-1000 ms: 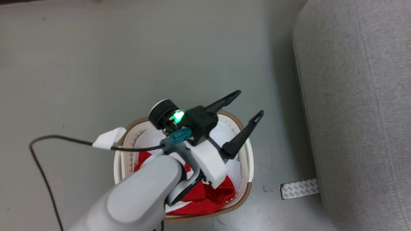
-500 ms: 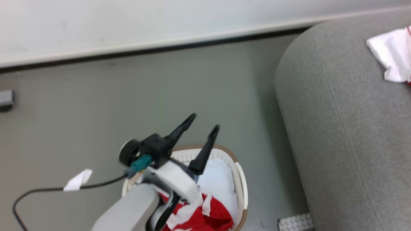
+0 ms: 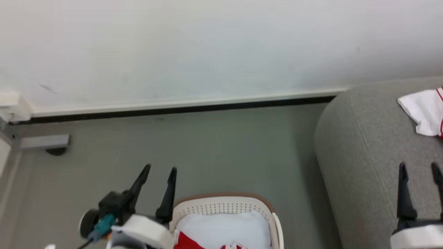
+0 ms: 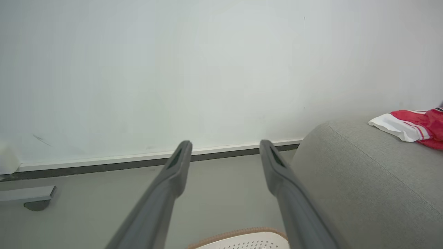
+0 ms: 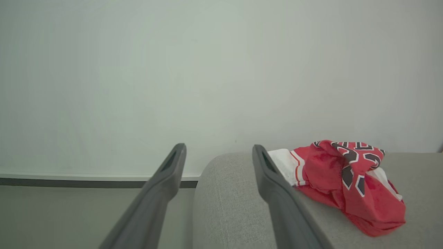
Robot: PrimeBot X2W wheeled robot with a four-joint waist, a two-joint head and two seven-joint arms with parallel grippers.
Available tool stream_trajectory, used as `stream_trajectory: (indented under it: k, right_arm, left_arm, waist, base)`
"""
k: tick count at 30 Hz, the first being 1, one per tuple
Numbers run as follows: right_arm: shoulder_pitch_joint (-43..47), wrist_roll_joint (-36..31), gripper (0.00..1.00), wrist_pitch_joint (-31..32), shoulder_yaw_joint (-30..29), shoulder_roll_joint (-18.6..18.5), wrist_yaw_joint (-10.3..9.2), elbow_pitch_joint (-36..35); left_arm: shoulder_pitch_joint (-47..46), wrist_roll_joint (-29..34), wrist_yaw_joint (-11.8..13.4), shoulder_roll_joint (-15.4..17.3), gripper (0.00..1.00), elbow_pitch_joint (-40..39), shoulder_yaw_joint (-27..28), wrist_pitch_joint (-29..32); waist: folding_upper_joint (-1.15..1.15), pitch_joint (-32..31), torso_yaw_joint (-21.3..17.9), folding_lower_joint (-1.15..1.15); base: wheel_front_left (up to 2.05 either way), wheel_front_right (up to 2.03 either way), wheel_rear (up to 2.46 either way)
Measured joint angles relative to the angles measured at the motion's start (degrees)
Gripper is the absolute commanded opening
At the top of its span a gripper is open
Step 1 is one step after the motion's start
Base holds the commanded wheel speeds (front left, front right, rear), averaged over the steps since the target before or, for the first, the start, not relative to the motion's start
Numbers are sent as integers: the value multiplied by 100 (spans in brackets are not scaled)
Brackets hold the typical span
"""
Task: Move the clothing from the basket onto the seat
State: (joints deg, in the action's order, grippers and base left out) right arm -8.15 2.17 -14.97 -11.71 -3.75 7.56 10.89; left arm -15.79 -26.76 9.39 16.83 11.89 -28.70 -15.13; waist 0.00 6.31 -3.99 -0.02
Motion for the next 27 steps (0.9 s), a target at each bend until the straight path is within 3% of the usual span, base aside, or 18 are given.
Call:
stream_trajectory:
  k: [6, 13, 27]
  right_arm:
    - [559, 148, 100, 0, 316, 86, 0, 183]
    - [873, 552, 100, 0, 754, 104, 0, 437]
    - [812, 665, 100, 0, 902, 104, 0, 498]
  left_arm:
    - [890, 472, -57, -300, 100, -190, 787, 0]
    - [1527, 934, -315, -650, 100, -313, 1455, 1]
    - [1595, 1543, -875, -1135, 100, -250, 1939, 1]
  waist:
    - [0, -367, 218, 0]
    - [0, -583, 371, 1]
    - [0, -516, 322, 1]
  base:
    - [0, 0, 0]
    - [0, 0, 0]
    - [0, 0, 0]
